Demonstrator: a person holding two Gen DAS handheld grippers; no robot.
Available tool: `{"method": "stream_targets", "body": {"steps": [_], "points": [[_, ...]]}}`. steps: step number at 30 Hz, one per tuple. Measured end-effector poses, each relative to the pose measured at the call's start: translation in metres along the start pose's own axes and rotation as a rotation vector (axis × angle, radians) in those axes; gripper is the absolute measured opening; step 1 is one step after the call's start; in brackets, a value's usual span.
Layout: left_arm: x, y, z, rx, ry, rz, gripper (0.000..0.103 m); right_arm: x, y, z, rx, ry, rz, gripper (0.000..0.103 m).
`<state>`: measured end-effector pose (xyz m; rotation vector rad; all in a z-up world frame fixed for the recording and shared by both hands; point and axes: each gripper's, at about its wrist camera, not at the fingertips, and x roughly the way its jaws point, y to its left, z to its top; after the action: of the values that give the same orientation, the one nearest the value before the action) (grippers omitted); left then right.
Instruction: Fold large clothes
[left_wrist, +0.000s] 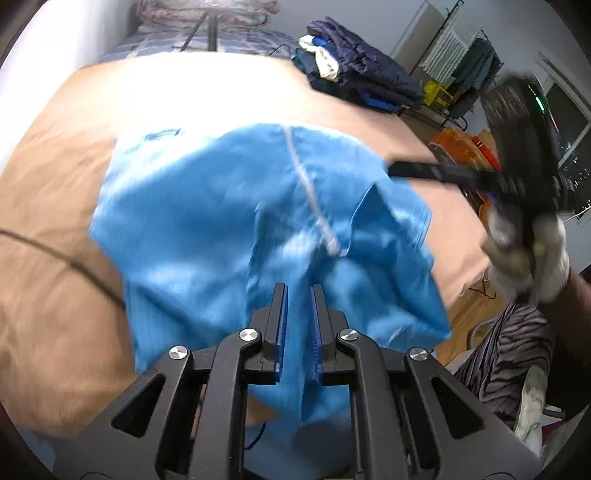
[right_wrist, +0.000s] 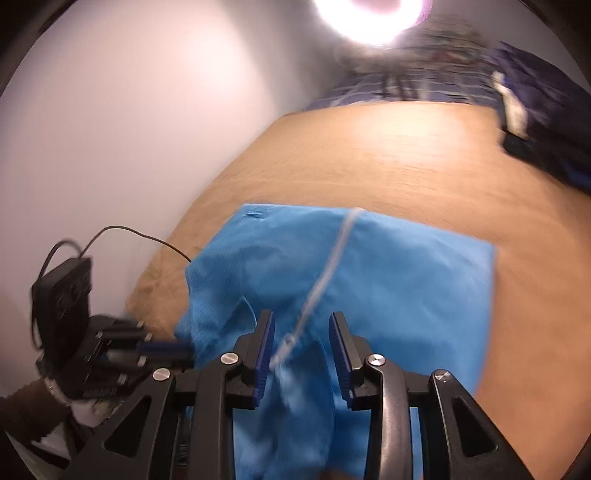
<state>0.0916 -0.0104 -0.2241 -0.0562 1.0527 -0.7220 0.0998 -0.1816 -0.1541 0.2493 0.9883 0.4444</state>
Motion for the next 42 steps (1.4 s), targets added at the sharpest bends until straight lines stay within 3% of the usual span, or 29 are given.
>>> {"method": "stream_targets", "body": {"steps": [6, 10, 13, 15, 20, 23, 24, 25, 26, 27, 28, 30, 33, 37, 42], "points": [[0.026, -0.019, 0.024, -0.023, 0.031, -0.11, 0.01, -0.007, -0.014, -0.046, 0.079, 0.071, -0.035, 0.033], [0.05, -0.026, 0.041, -0.059, 0.081, -0.2, 0.011, -0.004, -0.031, -0.078, 0.214, 0.118, 0.096, 0.034], [0.069, -0.039, 0.055, -0.023, 0.104, -0.165, 0.011, 0.004, -0.033, -0.091, 0.251, 0.136, 0.172, 0.016], [0.084, -0.049, 0.062, 0.024, 0.131, -0.122, 0.011, 0.005, -0.03, -0.094, 0.224, 0.145, 0.153, 0.002], [0.124, -0.053, 0.065, 0.033, 0.226, -0.07, 0.011, 0.006, -0.028, -0.103, 0.181, 0.191, 0.111, 0.0], [0.103, -0.048, 0.068, 0.007, 0.176, -0.095, 0.011, -0.006, -0.028, -0.103, 0.176, 0.175, 0.114, 0.013], [0.093, -0.045, 0.069, -0.003, 0.155, -0.103, 0.011, -0.013, -0.027, -0.103, 0.177, 0.165, 0.118, 0.031], [0.077, -0.038, 0.069, -0.021, 0.129, -0.107, 0.014, -0.022, -0.026, -0.103, 0.18, 0.142, 0.119, 0.038], [0.063, -0.032, 0.067, -0.036, 0.109, -0.11, 0.026, -0.03, -0.023, -0.104, 0.179, 0.126, 0.12, 0.042], [0.045, -0.023, 0.063, -0.058, 0.081, -0.109, 0.041, -0.033, -0.023, -0.105, 0.177, 0.124, 0.123, 0.042], [0.03, -0.016, 0.058, -0.079, 0.058, -0.11, 0.045, -0.037, -0.021, -0.108, 0.174, 0.124, 0.119, 0.042], [0.0, 0.002, 0.045, -0.128, 0.035, -0.102, 0.046, -0.042, -0.017, -0.112, 0.185, 0.129, 0.101, 0.043], [-0.021, 0.026, 0.021, -0.224, 0.063, -0.09, 0.046, -0.037, -0.009, -0.11, 0.217, 0.15, 0.089, 0.043], [-0.022, 0.044, -0.018, -0.376, 0.114, -0.063, 0.046, -0.026, -0.007, -0.112, 0.349, 0.182, -0.008, 0.052], [-0.002, 0.041, -0.056, -0.496, 0.146, -0.082, 0.046, -0.01, -0.012, -0.119, 0.552, 0.196, 0.019, 0.052]]}}
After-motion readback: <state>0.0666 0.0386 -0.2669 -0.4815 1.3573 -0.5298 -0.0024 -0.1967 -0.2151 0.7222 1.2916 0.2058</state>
